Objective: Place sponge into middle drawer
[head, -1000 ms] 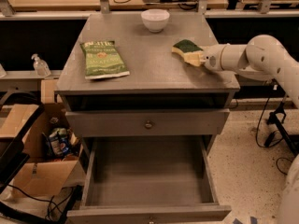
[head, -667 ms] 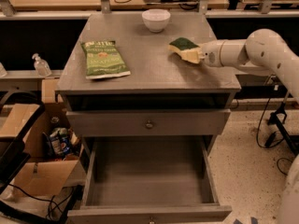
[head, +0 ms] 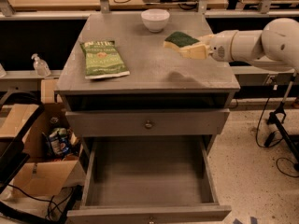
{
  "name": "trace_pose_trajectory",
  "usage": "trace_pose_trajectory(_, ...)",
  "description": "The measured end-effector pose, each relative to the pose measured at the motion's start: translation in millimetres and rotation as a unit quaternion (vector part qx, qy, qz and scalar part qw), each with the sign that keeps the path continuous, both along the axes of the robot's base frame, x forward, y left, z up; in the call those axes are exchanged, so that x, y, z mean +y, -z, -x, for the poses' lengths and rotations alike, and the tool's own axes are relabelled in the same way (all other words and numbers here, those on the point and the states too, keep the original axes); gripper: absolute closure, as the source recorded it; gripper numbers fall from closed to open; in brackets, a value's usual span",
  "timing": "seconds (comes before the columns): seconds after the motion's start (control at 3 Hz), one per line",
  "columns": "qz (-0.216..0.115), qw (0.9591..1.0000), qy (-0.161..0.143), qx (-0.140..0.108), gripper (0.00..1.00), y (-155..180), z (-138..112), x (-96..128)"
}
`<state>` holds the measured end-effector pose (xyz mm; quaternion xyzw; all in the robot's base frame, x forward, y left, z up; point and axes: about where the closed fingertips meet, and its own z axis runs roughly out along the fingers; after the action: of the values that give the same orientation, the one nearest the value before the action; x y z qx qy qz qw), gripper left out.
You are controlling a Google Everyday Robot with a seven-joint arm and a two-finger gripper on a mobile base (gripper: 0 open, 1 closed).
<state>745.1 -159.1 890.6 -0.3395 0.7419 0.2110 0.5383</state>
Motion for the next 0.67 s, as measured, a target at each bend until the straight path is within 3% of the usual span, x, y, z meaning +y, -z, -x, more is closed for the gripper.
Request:
trace_pose_trajectory(0.33, 0.017, 0.9992, -0.017, -0.031, 1.0, -24, 46, -1)
trace_pose_trajectory(0.67, 0.046, 0.997, -0.033, -0.052, 1.0, -21, 119, 0)
